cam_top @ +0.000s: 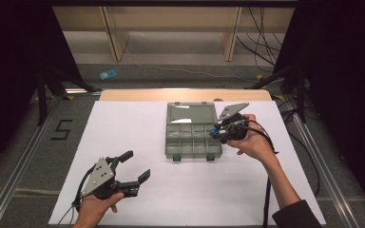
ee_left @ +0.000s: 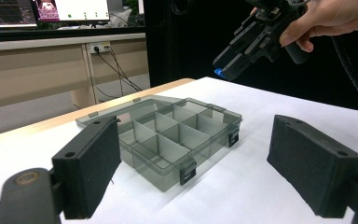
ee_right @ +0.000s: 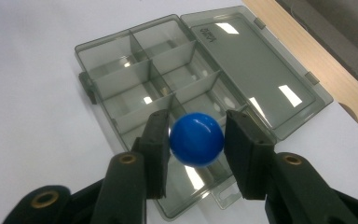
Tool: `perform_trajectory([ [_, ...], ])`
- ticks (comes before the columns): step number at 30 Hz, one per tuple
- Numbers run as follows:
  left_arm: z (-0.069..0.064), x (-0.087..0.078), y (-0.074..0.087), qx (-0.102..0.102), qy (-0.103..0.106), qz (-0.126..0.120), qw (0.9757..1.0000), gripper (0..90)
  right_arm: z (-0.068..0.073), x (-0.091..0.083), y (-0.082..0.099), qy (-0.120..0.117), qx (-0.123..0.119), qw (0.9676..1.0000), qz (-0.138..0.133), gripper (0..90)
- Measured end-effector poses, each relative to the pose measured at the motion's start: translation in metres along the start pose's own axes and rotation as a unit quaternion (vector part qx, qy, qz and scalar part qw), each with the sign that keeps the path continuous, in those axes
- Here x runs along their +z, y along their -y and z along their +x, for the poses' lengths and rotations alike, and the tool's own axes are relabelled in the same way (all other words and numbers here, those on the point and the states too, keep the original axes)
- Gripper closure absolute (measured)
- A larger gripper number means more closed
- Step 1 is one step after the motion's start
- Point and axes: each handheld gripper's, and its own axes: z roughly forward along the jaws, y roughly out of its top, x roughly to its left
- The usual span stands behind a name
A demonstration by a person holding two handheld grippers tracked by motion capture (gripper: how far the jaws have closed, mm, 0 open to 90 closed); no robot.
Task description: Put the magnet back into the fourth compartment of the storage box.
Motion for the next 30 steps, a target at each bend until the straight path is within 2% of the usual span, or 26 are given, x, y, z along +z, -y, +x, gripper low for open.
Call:
perform_trajectory([
  [2, 0.000, 0.000, 0.000, 0.000, 0.000, 0.000, 1.0000, 16.3, -0.002, 0.001, 0.000, -0.004, -0.002, 1.0000, 0.004, 62.0],
  [5, 0.000, 0.000, 0.000, 0.001, 0.000, 0.000, 1.0000, 16.3, -0.003, 0.004, 0.000, 0.008, 0.007, 0.9999, 0.001, 62.0],
  [9, 0.000, 0.000, 0.000, 0.001, 0.000, 0.001, 1.0000, 16.3, -0.008, 0.007, 0.000, 0.002, 0.006, 1.0000, 0.003, 62.0],
  [11, 0.000, 0.000, 0.000, 0.001, 0.000, 0.001, 1.0000, 16.3, -0.008, 0.008, -0.001, 0.007, 0.013, 0.9999, 0.004, 62.0],
  [17, 0.000, 0.000, 0.000, 0.002, 0.001, 0.000, 1.0000, 16.3, -0.011, 0.015, -0.002, 0.014, 0.008, 0.9999, -0.004, 62.0],
  [18, 0.000, 0.000, 0.000, 0.002, 0.001, 0.000, 1.0000, 16.3, -0.012, 0.015, -0.003, 0.009, 0.010, 0.9999, 0.005, 62.0],
  [23, 0.000, 0.001, 0.000, 0.002, 0.001, 0.001, 1.0000, 16.3, -0.015, 0.021, -0.001, 0.019, 0.013, 0.9997, 0.002, 62.0],
  [26, 0.000, 0.002, 0.001, 0.000, 0.005, -0.005, 1.0000, 16.3, -0.017, 0.024, -0.001, 0.015, 0.016, 0.9997, 0.008, 62.0],
  [27, 0.000, 0.001, 0.000, 0.000, 0.001, 0.002, 1.0000, 16.3, -0.018, 0.026, 0.000, 0.021, 0.014, 0.9997, 0.006, 62.0],
  [28, 0.000, 0.002, 0.001, -0.003, 0.004, -0.004, 1.0000, 16.3, -0.019, 0.026, -0.001, 0.015, 0.016, 0.9997, 0.012, 62.0],
  [29, 0.000, 0.001, 0.001, -0.002, 0.001, 0.000, 1.0000, 16.3, -0.019, 0.027, 0.000, 0.013, 0.023, 0.9996, 0.011, 62.0],
  [30, 0.000, 0.001, 0.001, -0.002, 0.001, 0.001, 1.0000, 16.3, -0.020, 0.029, 0.000, 0.020, 0.019, 0.9996, 0.008, 62.0],
])
